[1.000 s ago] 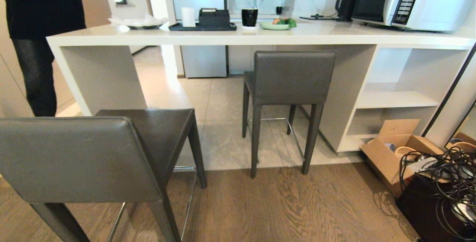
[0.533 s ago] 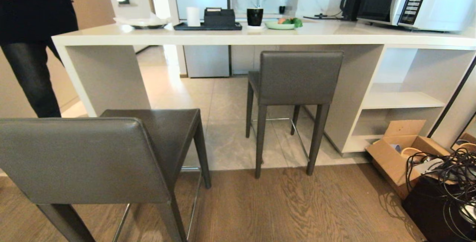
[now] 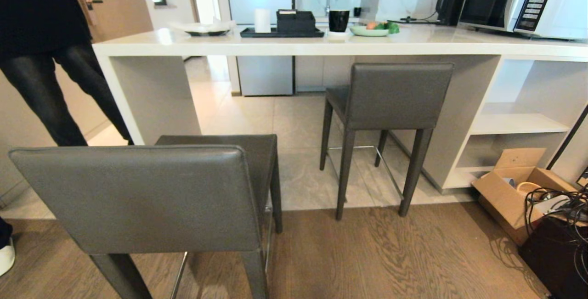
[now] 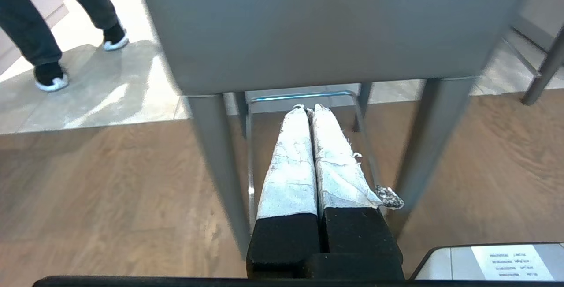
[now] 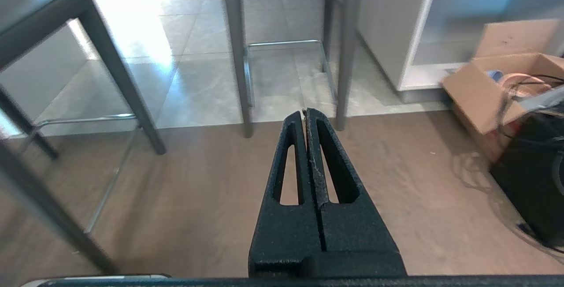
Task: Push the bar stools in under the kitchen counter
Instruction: Push the gray chair back under the dining table
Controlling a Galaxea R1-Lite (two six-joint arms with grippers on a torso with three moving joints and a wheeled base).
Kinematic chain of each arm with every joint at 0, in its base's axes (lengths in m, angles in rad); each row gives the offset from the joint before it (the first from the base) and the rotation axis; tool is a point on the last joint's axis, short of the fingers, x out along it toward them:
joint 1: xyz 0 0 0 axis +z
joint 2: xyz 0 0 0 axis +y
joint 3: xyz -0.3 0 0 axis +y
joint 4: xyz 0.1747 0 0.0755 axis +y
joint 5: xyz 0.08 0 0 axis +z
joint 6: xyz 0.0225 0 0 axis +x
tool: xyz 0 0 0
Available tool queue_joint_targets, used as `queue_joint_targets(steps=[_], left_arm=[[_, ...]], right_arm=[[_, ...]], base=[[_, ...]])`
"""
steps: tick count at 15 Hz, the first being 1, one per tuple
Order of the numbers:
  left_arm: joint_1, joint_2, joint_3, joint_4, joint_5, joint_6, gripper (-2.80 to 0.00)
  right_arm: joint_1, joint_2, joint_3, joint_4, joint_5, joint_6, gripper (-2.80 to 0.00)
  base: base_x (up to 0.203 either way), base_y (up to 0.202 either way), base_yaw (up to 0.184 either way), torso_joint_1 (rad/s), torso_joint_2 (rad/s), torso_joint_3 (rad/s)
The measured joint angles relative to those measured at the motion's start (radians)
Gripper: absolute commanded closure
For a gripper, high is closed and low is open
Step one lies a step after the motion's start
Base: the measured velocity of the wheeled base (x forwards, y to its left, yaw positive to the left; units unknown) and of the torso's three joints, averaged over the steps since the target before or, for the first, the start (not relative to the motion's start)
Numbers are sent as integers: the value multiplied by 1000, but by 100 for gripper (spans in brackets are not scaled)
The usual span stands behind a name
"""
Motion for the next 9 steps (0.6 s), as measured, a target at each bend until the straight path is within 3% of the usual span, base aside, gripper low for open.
queue_joint_targets(steps=[9], left_arm=[[0, 0, -1, 0, 0, -10, 0]], right_arm=[[0, 0, 0, 1, 0, -1, 0]], base=[[0, 197, 0, 3, 2, 4]])
